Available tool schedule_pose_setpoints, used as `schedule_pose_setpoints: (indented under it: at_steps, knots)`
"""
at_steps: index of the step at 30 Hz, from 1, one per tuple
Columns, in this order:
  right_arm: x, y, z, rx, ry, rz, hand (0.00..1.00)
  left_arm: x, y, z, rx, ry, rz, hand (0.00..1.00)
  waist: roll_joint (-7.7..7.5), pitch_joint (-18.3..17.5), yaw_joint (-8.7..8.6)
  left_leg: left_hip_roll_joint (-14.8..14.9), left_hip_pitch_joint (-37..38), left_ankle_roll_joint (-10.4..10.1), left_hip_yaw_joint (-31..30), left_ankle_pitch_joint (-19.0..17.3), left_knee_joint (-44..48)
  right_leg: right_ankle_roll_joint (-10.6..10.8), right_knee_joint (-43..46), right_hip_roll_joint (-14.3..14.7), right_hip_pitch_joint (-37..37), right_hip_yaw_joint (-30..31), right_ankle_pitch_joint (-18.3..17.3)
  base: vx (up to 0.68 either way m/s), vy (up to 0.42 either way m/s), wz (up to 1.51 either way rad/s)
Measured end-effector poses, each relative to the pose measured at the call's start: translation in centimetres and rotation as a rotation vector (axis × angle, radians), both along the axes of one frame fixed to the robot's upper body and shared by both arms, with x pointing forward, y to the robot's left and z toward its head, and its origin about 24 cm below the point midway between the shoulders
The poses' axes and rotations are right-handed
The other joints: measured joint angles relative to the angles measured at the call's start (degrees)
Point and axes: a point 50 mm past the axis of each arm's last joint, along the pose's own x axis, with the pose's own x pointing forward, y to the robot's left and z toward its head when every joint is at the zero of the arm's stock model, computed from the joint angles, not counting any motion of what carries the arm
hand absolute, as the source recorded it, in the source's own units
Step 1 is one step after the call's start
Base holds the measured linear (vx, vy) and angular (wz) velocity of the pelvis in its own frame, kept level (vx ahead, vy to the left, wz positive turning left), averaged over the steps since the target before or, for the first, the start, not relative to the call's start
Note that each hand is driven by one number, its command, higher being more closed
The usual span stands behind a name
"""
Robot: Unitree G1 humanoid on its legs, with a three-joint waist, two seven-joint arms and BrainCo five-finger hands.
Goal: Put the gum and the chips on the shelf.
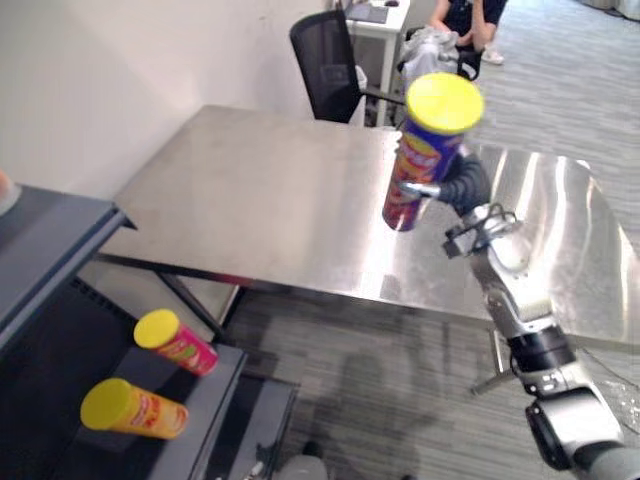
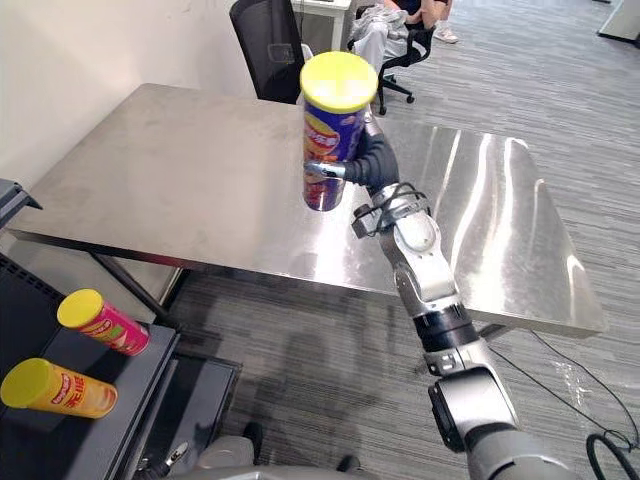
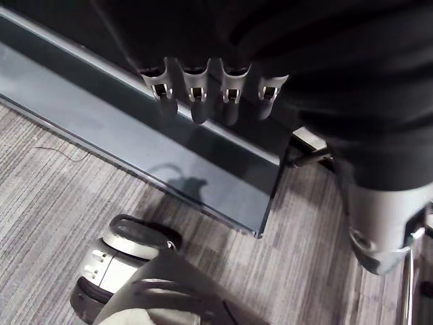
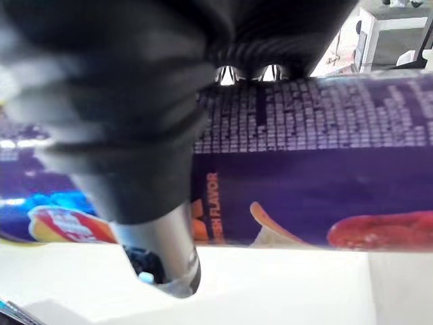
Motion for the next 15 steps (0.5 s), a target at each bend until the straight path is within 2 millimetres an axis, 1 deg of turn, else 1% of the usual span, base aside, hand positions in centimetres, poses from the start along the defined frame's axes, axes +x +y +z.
schedule_pose_setpoints:
  at_steps: [2,3,5,6,7,9,10,11,15]
  knots:
    - [-0.6,-0.5,0.1,0.048,-0.005,-0.005,1.0,-0.3,0.1,-0.1,0.002,0.014,0.002,0.0,-0.19,-0.4,-0.73,0.0,0.2,0.0,0.6,0.0,-0.3,0.0,0.1,0.0,-0.3,0.6,0.0,0.0,0.018,-0.19]
    - [-1.0,-1.1,-0.2,0.089,0.001,-0.015,1.0,-0.5,0.1,-0.1,0.001,0.021,0.004,0.0,-0.4,-1.4,-0.76,0.0,0.1,0.0,1.2,0.0,-0.5,0.0,0.2,0.0,-0.9,1.3,0.0,0.01,0.02,-0.21]
    - [-1.7,-1.9,-0.3,0.147,0.003,-0.028,1.0,-0.4,0.1,-0.1,0.005,0.02,0.007,0.0,-0.56,-2.1,-0.99,0.1,0.2,0.0,1.5,0.0,-0.6,0.0,0.2,0.0,-1.0,1.5,0.0,0.03,0.01,-0.13]
    - [-1.9,-2.4,-0.6,0.18,0.009,-0.035,1.0,-0.4,0.1,-0.1,0.009,0.02,0.009,0.0,-0.62,-2.4,-1.52,0.1,0.5,0.0,2.0,0.0,-0.8,0.0,0.1,0.1,-1.0,1.9,0.0,0.03,0.006,-0.13]
    - [-2.0,-2.4,-0.7,0.195,0.011,-0.039,1.0,-0.5,0.1,-0.1,0.014,0.022,0.012,0.0,-0.59,-2.5,-1.7,0.1,1.0,0.0,2.3,0.0,-1.1,0.0,0.1,0.1,-0.9,2.2,0.0,0.02,0.007,-0.2]
    - [-2.7,-2.8,-1.3,0.255,0.023,-0.029,1.0,-0.6,0.2,-0.1,0.02,0.024,0.023,0.0,-0.56,-3.0,-2.56,0.2,1.4,0.0,2.8,0.0,-1.5,0.0,0.1,0.1,-1.0,2.9,0.0,0.01,0.007,-0.15]
    - [-3.0,-3.0,-1.4,0.265,0.025,-0.032,1.0,-0.5,0.2,-0.1,0.021,0.021,0.024,0.0,-0.57,-3.0,-2.79,0.2,1.4,0.0,2.9,0.0,-1.5,0.0,0.1,0.2,-1.0,3.0,0.0,0.01,0.007,-0.06]
    - [-3.3,-3.3,-1.7,0.285,0.033,-0.033,1.0,-0.5,0.2,-0.1,0.025,0.018,0.025,0.0,-0.58,-3.0,-3.5,0.2,1.5,0.0,3.1,0.0,-1.5,0.0,0.1,0.2,-1.0,3.1,0.0,0.0,0.007,-0.06]
    - [-4.3,-4.3,-3.0,0.294,0.062,-0.069,1.0,-0.5,0.2,-0.1,0.03,0.018,0.027,0.0,-0.49,-3.2,-4.08,0.4,2.3,-0.1,4.2,-0.1,-2.3,-0.1,0.1,0.3,-1.2,4.3,0.1,0.0,0.007,-0.15]
